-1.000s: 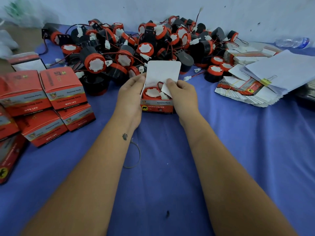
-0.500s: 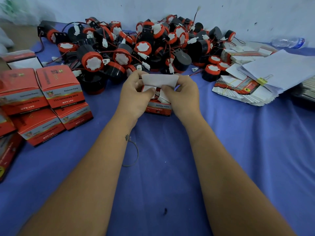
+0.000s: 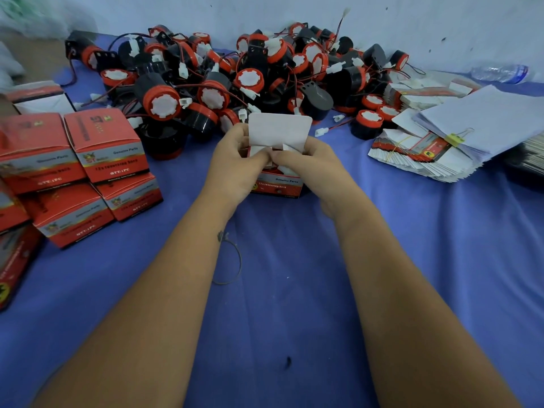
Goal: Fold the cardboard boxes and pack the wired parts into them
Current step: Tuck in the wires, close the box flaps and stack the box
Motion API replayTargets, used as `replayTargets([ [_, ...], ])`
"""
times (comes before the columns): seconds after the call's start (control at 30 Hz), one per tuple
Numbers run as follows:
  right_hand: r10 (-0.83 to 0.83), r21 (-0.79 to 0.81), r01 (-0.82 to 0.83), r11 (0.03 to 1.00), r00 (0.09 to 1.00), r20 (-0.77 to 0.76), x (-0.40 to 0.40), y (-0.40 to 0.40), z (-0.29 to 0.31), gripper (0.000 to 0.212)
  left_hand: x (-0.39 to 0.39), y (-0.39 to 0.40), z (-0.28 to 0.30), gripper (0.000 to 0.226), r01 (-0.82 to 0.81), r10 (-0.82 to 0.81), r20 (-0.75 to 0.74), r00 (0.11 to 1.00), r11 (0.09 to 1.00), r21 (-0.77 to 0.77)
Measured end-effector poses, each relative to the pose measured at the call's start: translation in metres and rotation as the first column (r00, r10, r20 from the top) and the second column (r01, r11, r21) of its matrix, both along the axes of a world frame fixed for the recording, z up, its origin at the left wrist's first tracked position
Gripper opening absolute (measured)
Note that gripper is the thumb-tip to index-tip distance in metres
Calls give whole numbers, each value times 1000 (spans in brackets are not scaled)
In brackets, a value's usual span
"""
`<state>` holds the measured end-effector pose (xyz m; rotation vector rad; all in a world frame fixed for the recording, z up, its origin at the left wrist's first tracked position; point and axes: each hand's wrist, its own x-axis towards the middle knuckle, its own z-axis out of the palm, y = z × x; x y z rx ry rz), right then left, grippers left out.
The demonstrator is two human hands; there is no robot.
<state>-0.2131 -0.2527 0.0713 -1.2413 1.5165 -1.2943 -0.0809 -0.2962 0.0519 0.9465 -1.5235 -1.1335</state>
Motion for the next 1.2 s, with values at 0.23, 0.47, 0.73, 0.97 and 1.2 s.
replayTargets([
  [0.23, 28, 50, -26, 998, 999, -40, 2, -3, 2, 39, 3, -2, 0, 33, -15, 14, 37, 999, 1000, 25],
  [0.47, 3, 47, -4, 999, 1000, 12, 1, -4, 3, 37, 2, -1, -1, 28, 2, -3, 26, 1000, 999, 52],
  [0.73, 55, 130, -58, 990, 998, 20, -2, -2, 9, 36, 2, -1, 0, 29, -8, 6, 36, 999, 998, 56],
  [0.97, -46, 100, 43, 994, 998, 32, 5, -1, 13, 44, 2, 1, 1, 29, 19, -21, 57, 998, 999, 50],
  [1.2, -105, 70, 98, 993, 990, 99, 2, 2, 14, 37, -2, 4, 0, 21, 34, -37, 83, 996, 999, 38],
])
